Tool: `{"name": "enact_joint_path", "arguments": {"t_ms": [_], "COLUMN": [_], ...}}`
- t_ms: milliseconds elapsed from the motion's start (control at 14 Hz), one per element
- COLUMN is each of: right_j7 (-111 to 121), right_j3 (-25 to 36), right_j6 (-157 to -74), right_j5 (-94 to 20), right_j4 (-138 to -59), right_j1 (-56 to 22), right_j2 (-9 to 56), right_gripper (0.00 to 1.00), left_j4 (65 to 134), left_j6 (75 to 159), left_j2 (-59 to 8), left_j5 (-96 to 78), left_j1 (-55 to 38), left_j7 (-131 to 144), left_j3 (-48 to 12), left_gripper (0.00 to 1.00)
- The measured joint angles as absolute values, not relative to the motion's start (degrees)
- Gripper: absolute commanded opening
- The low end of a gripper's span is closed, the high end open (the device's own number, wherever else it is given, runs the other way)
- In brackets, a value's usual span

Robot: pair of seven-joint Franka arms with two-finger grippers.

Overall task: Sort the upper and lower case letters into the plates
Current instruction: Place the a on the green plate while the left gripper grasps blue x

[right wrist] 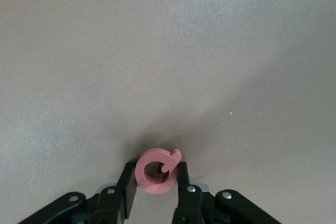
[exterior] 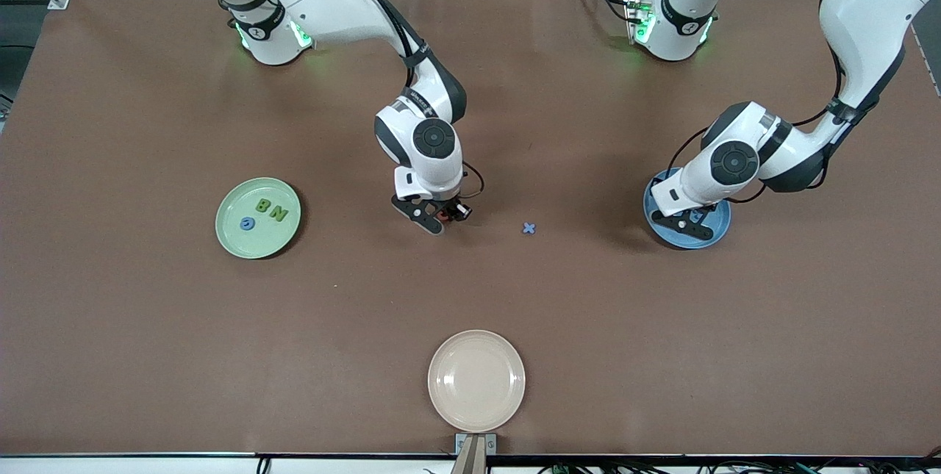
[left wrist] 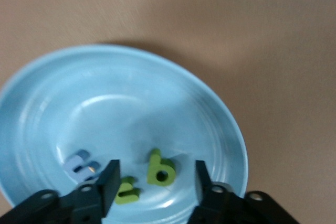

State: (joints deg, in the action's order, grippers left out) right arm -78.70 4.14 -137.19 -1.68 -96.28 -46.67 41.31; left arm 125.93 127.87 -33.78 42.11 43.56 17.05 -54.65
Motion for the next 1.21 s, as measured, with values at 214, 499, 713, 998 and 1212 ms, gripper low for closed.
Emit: {"name": "enact_joint_path", "arguments": {"t_ms": [214,499,713,998,1212], "right_j7": [-77.1,-67.4,-56.0,-37.5,-23.4], "right_j3": [4.7,5.8,6.3,6.5,6.5], "right_j6": [-135.9,-132.7,-132.5,-134.5,-139.9], "right_j5": [-1.0,-0.8,-0.8,-0.7,-0.6], "right_j4": [-96.3,-98.9,-105.8,-116.9,-123.7], "right_j1": [-45.9,-42.0,-36.7,-27.3,-19.6], "right_j2": [41.1,38.0,31.2,21.7,18.5], "right_gripper": [0.0,0.0,0.0,0.0,0.0], "left_j4": [122.4,116.6,112.2,105.5,101.0], "left_j6": [127.1,124.8,124.4,124.5,124.6], "left_j2": [-33.8,-34.1,-37.2,-41.1,-44.5], "left_j5": [42.1,39.2,38.8,38.8,38.8], "left_j1": [43.4,37.3,27.1,10.8,4.9], "left_j7": [17.0,25.4,38.0,46.8,51.0], "left_j3": [-57.0,-59.0,-57.7,-47.6,-45.2], "left_gripper": [1.0,1.0,1.0,1.0,1.0]}}
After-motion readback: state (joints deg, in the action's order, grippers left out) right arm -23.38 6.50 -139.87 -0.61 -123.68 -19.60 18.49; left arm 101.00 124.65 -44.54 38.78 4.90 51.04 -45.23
